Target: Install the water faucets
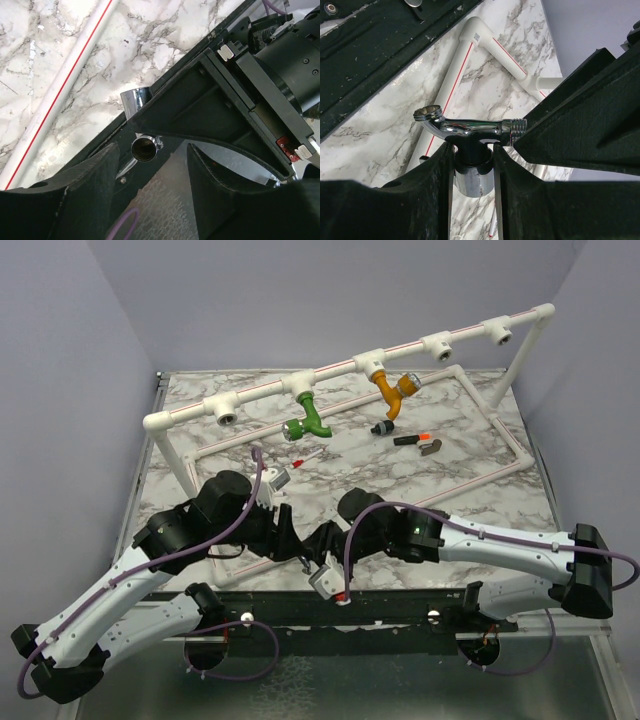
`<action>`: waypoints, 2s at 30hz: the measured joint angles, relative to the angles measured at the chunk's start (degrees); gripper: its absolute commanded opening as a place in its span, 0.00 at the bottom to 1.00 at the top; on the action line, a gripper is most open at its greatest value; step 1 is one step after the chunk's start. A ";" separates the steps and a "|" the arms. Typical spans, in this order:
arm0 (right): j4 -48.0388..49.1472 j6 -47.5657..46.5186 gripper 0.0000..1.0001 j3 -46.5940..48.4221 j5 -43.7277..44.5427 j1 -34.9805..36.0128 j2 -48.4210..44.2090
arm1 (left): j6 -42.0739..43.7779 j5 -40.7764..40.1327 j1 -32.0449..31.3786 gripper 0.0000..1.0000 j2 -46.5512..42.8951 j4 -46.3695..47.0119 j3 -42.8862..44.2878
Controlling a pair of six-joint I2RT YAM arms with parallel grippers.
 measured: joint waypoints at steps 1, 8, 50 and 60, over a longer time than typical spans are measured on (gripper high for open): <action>-0.13 -0.24 0.00 0.17 0.11 0.17 0.11 | 0.00 0.33 0.02 0.51 0.02 -0.11 -0.02; -0.13 -1.05 0.01 0.44 1.60 1.14 0.15 | 0.00 1.05 0.00 0.46 0.07 -0.63 -0.02; -0.55 2.89 0.45 0.42 6.29 3.30 -1.42 | 0.55 3.45 0.02 0.00 2.64 -1.20 -0.76; -0.66 7.10 0.50 0.63 9.66 3.32 -5.09 | 1.66 3.32 0.02 0.00 3.10 -2.60 -0.81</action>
